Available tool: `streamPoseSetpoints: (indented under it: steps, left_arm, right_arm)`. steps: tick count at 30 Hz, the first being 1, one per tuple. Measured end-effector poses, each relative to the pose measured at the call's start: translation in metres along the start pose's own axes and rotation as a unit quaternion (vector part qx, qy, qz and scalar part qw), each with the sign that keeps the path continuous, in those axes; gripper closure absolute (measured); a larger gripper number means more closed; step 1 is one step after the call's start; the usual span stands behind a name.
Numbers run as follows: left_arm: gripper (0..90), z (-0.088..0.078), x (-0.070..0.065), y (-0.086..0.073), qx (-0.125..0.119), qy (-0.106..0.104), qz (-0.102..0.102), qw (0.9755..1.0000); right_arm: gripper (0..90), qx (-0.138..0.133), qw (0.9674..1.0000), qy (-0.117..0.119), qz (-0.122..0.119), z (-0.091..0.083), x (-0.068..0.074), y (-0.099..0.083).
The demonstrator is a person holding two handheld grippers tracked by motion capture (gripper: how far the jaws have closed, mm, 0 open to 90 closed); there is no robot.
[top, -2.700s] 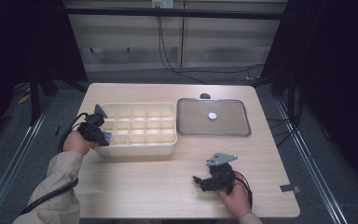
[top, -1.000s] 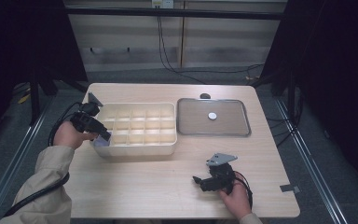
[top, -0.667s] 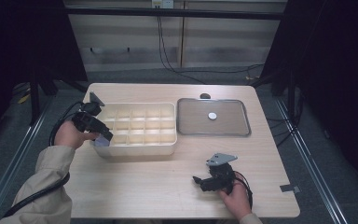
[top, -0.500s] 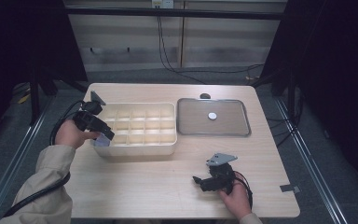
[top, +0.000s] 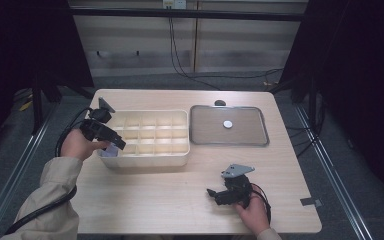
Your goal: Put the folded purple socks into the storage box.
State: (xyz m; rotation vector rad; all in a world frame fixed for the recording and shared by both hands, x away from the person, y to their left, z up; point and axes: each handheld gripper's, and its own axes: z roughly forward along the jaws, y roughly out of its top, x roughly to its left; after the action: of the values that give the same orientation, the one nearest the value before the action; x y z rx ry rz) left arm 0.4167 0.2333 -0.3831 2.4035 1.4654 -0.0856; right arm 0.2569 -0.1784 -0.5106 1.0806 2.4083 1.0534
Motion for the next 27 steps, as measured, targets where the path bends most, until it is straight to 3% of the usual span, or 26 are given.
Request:
streamPoseSetpoints:
  steps: [16,27]
  left_arm:
    - [26.0,-0.004,-0.014,-0.002,-0.010,-0.010,0.022,0.9996]
    - [26.0,-0.001,-0.026,-0.009,-0.016,-0.030,0.040,0.9986]
  right_arm:
    - [16.1,0.000,1.0000,0.000,0.000,0.000,0.000,0.000]
    - [16.1,0.000,1.0000,0.000,0.000,0.000,0.000,0.000]
